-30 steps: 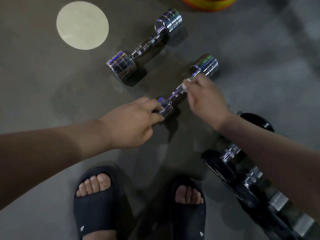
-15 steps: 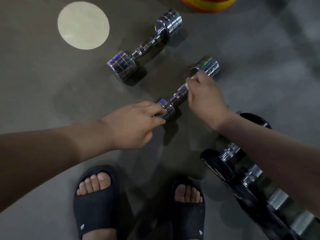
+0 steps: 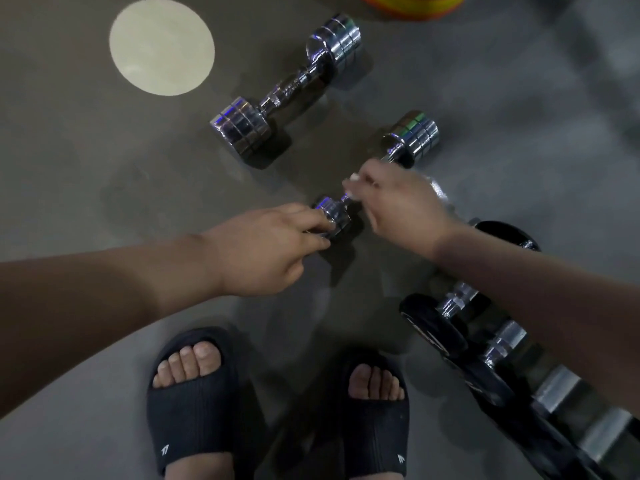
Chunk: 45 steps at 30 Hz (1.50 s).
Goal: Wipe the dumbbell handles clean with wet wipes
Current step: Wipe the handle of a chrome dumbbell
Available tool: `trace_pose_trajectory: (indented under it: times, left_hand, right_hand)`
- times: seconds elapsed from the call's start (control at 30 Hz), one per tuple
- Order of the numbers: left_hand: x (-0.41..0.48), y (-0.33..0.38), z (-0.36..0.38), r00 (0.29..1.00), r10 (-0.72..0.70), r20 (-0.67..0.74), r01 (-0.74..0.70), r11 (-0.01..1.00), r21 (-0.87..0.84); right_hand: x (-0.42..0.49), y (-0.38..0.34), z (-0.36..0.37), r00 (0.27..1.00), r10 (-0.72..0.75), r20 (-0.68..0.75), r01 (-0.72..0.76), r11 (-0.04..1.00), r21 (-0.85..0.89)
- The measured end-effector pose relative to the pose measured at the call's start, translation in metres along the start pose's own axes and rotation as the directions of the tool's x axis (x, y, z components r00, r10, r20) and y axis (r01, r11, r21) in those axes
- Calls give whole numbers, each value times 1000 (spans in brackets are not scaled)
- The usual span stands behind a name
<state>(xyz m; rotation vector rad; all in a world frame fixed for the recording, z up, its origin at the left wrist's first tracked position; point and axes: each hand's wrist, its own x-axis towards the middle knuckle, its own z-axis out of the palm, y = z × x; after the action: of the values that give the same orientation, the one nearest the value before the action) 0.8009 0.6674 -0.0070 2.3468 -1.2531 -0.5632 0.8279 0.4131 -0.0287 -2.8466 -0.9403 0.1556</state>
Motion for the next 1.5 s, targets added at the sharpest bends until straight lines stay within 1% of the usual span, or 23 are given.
trace_pose_trajectory:
  times: [0.1,0.13,0.17,0.27,0.3,0.4,0.43,0.57,0.6,0.7,0.77,0.83,0.87,0.93,1.0,1.03,1.07,1.1,1.13,1.2,1.33,1.4,1.5]
  left_hand:
    - [0,1,1,1000,5,2,-5,1000,-9]
    - [0,1,2,1000,8,5,-8,1000,-10]
    - [0,0,2,1000,12,10,-12,1000,-11]
    - [4,-1,0,999,29,26,-29,999,-17]
    - [6,-1,-1,999,33,29,-32,999,-22]
    - [7,0,-1,999,33,20,-32,999,-39]
    - [7,0,0,999,32,19,-31,999,-40]
    - [8,1,4,999,36,39,-35,999,-33]
    - [9,2,5,998,37,41,-35,999,-37]
    - [7,6,6,999,30,43,-28,999,-47]
    - [3,10,7,998,27,58,-24,999,-48]
    - [-1,11,6,998,15,63,-12,999,-44]
    - [-2,12,5,998,6,60,-4,999,-37]
    - [-2,14,2,998,-10,63,11,1000,-23]
    - [-1,16,0,998,-28,63,29,999,-17]
    - [0,17,-1,997,-41,61,42,999,-18]
    - [1,18,-2,997,-56,59,58,998,-21]
    - [2,20,-3,995,-74,60,75,997,-20]
    - [3,22,-5,994,-94,64,95,995,-14]
    - [6,26,-8,988,-132,76,133,991,-3]
    - [5,32,-10,979,-171,108,172,985,-3]
    - [8,35,-14,974,-184,133,186,983,-2]
    - [17,42,-25,965,-213,151,215,977,5]
  right_hand:
    - [5,21,-2,965,252,-75,-255,967,-27]
    - [4,16,0,967,246,-63,-246,969,6]
    - [3,8,2,982,184,-36,-182,982,42]
    - [-6,-10,2,996,-66,54,59,991,119]
    - [-4,-5,-1,997,-67,42,62,992,108]
    - [3,11,-2,989,143,-28,-142,989,38]
    - [3,9,1,984,176,-26,-175,984,36]
    - [-8,-14,8,999,-29,35,25,993,119]
    - [-9,-10,7,999,-27,22,24,994,110]
    - [-9,10,4,983,170,-74,-165,983,76]
    - [-12,14,5,955,286,-82,-272,951,149]
    - [-13,9,2,919,388,-77,-343,879,332]
    - [-12,5,-3,890,454,-48,-390,809,440]
    - [-8,2,-13,801,585,123,-518,576,633]
    - [-4,0,-19,680,636,365,-643,277,714]
    - [-3,1,-19,620,659,427,-686,190,702]
    - [-1,2,-19,568,700,433,-713,156,683]
    - [1,4,-18,537,751,386,-730,184,658]
    - [1,6,-17,535,789,302,-729,251,636]
    - [1,6,-15,573,799,180,-697,361,620]
    - [-7,-8,-8,686,720,98,-627,518,581]
    - [-12,-11,-8,724,685,87,-591,549,591]
    - [-20,-11,-11,793,603,84,-557,662,501]
